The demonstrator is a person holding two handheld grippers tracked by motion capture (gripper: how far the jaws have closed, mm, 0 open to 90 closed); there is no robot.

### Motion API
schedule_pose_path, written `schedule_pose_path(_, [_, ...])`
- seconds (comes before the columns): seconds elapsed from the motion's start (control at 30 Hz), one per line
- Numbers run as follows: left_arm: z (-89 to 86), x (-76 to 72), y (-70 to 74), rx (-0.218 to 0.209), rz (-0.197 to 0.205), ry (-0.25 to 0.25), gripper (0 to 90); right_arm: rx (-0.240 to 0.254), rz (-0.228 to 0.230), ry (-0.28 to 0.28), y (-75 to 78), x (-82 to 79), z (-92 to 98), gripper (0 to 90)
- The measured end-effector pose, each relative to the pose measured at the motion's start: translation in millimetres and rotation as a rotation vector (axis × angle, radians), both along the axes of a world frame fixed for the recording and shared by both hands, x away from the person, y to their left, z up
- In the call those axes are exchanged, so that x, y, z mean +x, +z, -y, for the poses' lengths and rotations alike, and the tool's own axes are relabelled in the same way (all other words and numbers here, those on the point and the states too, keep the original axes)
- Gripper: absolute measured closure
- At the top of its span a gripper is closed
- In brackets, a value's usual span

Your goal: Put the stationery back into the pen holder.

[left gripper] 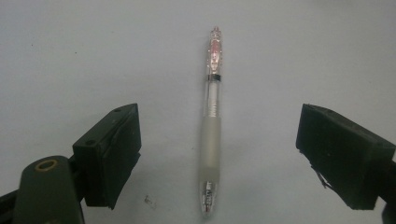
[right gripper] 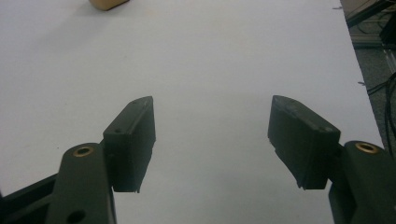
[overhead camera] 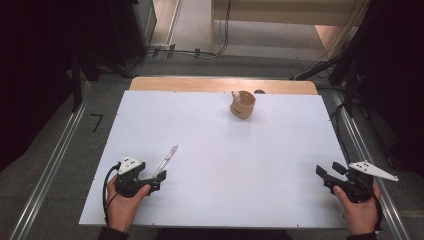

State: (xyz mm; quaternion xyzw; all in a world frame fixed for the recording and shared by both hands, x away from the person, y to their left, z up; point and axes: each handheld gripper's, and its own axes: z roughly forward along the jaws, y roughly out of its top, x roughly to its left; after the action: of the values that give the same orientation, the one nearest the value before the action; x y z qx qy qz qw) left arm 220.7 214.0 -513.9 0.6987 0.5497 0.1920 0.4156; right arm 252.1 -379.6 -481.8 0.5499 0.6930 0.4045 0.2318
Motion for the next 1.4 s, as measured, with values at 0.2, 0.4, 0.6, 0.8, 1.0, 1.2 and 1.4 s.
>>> schedule_pose_path(0.2, [3.0, -0.1, 0.1, 0.005, 0.006, -0.001, 15.6, -0.003, -0.003, 0.009, -0.4, 2.4, -2.6, 30.7])
schedule_pose_path(0.4, [6.0, 3.1, 0.5, 0.011, 0.011, -0.003, 16.0, -0.003, -0.001, 0.008, -0.3, 2.2, -3.1, 30.7])
schedule_pose_path(0.6, [8.4, 7.0, 0.2, 0.004, 0.015, -0.002, 15.8, -0.007, -0.001, 0.003, -1.2, 1.2, -2.0, 30.7])
schedule_pose_path(0.8, [9.7, 9.9, -0.3, 0.009, 0.014, -0.003, 15.8, -0.009, -0.006, -0.003, -1.6, 0.5, -1.2, 30.7])
schedule_pose_path(1.0, [11.1, 12.8, -1.4, 0.019, 0.017, 0.010, 16.9, -0.017, -0.005, -0.004, -2.3, 1.2, -1.7, 30.7])
schedule_pose_path(1.2, [11.8, 16.2, -1.8, 0.024, 0.021, 0.019, 19.9, -0.020, -0.011, -0.005, -2.6, 1.9, -2.9, 30.6])
schedule_pose_path(1.4, [14.2, 18.2, -2.4, 0.041, 0.024, 0.022, 22.0, -0.022, -0.010, -0.004, -3.0, 2.1, -2.5, 30.6])
